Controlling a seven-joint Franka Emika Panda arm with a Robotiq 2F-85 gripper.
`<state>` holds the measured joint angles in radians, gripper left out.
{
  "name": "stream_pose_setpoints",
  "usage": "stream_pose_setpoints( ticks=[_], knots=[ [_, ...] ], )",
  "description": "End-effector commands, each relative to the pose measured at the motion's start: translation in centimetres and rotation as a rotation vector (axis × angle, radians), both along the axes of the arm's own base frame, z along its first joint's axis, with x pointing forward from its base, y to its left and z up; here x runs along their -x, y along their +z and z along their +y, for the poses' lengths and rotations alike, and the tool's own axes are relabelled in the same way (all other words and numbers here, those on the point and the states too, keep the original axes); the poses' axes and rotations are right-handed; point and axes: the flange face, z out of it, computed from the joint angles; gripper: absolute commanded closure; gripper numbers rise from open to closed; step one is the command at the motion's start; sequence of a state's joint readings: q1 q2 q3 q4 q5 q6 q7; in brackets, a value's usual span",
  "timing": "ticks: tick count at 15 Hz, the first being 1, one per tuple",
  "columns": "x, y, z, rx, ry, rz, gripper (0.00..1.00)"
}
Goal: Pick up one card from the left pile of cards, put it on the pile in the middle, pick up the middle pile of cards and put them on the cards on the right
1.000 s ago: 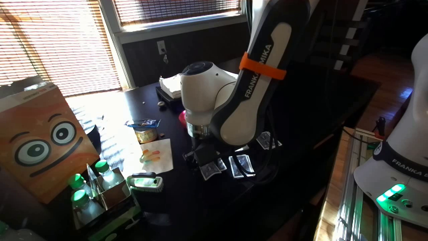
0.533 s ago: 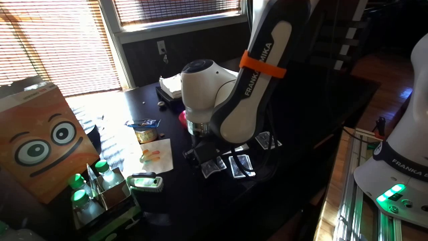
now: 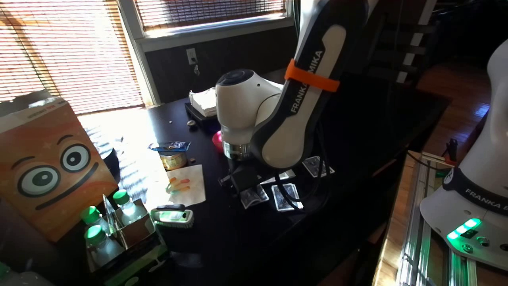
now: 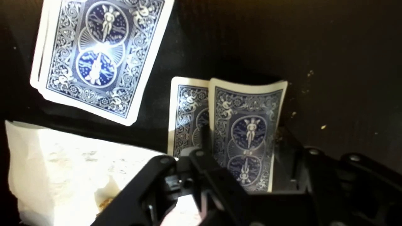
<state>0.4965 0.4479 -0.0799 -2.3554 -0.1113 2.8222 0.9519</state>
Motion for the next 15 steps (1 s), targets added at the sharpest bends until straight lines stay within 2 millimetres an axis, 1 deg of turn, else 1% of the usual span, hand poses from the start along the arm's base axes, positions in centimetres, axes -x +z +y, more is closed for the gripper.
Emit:
stream_pose_setpoints(
  ticks=[1,4,6,7,8,13,15],
  knots=[
    [1.0,1.0,-0.6,0.022,-0.002,-0.012,0.44],
    [1.5,1.7,-1.0,0.023,0.005,-0.016,0.44],
    [2.0,2.3,-1.1,0.017,0.013,-0.018,0.47],
    [2.3,2.5,-1.2,0.012,0.018,-0.017,0.47],
    [2.7,2.8,-1.2,0.006,0.023,-0.016,0.49],
    [4.0,4.0,-1.1,-0.007,0.037,-0.014,0.46],
    [4.5,4.3,-1.0,-0.008,0.040,-0.012,0.46]
  ],
)
